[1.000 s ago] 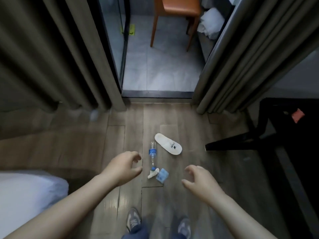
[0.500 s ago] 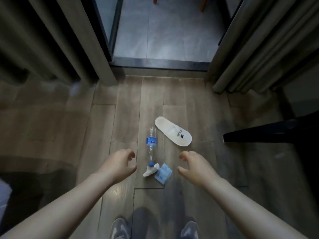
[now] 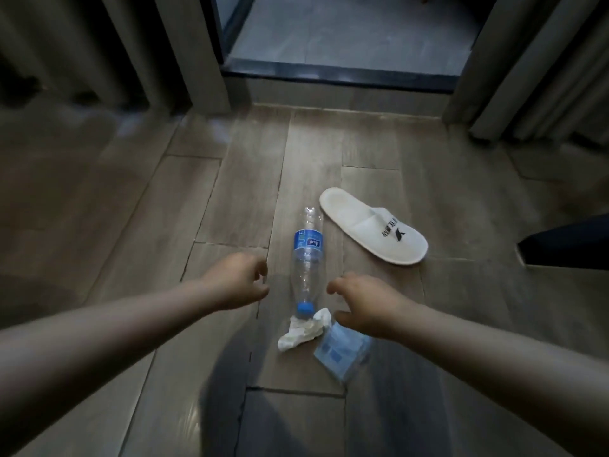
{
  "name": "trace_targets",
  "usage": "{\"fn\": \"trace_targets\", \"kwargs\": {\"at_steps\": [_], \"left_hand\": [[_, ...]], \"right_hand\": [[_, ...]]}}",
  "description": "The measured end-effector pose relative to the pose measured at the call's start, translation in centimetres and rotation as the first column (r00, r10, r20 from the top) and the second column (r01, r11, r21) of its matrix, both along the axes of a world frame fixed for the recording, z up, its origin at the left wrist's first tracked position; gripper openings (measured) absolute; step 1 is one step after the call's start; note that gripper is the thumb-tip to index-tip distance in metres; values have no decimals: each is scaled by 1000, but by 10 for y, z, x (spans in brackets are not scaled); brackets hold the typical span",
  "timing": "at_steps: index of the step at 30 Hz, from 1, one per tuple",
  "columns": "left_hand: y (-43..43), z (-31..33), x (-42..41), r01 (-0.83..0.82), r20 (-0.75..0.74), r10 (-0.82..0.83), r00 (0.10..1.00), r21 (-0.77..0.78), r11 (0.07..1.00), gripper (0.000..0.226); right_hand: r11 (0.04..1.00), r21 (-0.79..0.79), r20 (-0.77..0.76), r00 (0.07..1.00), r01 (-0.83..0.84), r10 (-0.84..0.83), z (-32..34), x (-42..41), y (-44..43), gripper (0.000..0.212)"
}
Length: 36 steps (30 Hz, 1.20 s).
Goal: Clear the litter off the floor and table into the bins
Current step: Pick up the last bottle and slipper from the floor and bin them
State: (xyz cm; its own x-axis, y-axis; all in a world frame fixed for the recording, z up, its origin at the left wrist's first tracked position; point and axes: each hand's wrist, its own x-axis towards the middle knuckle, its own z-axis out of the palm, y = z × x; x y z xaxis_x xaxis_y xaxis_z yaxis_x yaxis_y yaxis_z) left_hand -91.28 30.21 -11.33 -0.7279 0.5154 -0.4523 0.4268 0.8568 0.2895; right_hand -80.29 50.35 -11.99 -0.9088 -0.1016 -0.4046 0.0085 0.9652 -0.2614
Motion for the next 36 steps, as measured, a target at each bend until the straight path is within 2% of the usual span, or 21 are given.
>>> {"fn": "trace_targets", "kwargs": {"at_steps": [4,12,17,21,23,26,29,32,36], "left_hand": [[-7,0,3,39,-19,-39,999,-25,999,31],[1,2,5,57,-48,-56,997,8,998,31],[-8,-5,2,21,-50,-21,999,0,1000,32],[-22,-17,-4,-12,-30,10,999,-56,998,36],[-27,-22,-8,-8,-33,6,999,-83,996,37],[-28,-27,-14,-17,-27,15,1000,-98,995,38],[-20,-31,-15,-26,2,26,1000,-82,996,38],[-4,-36,-15,-29,6,29,1000,-66,997,37],[17,-39,-17,-17,-1,17,1000,-27,999,34]], "right_hand": [[995,36,-6,995,-98,98,-6,9,-8,40],[984,43,-58,982,-175,178,-17,11,-16,40],[977,56,-24,978,-208,209,-38,-2,-16,43],[977,90,46,981,-194,191,-56,-9,-17,44],[975,99,56,980,-197,192,-64,-9,-15,38],[985,74,22,988,-155,154,-68,-5,-6,27],[996,18,-5,997,-83,83,-66,9,8,25],[1000,6,23,999,-29,29,-70,27,20,39],[997,-59,158,986,57,-48,-78,44,19,92]]}}
